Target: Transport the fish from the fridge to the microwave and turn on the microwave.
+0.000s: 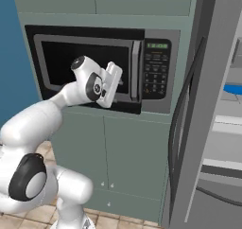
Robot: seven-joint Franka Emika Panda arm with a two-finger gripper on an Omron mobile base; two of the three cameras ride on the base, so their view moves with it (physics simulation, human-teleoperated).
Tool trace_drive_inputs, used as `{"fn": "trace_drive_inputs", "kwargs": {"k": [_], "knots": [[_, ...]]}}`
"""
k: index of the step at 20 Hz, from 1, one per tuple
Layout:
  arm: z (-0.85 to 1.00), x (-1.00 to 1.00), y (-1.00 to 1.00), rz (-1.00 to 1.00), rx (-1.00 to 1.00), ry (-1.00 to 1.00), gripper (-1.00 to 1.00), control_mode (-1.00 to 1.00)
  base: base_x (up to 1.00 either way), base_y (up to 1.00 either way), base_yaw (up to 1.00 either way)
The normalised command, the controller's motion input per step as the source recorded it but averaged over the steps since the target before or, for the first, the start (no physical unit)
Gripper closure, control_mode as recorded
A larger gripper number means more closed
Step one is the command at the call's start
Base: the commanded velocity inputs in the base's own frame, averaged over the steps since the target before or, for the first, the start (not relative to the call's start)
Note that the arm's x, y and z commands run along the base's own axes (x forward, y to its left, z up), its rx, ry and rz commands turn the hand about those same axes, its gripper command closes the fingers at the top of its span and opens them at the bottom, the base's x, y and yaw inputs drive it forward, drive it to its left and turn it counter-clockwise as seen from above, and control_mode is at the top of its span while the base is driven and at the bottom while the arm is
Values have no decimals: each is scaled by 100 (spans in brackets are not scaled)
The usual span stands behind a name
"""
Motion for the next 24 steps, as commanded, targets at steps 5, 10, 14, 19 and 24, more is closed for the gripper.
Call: {"fn": "trace_drive_inputs", "kwargs": {"k": [5,10,14,19,24], "knots": [[0,39,-17,3,0,0,-100,-100,0,0,0],[-1,42,-11,5,0,0,-100,-100,0,0,0],[-5,45,-6,7,0,0,-100,-100,0,0,0],[-7,35,-4,7,0,0,-100,-100,0,0,0],[0,0,0,5,0,0,-100,-100,0,0,0]]}}
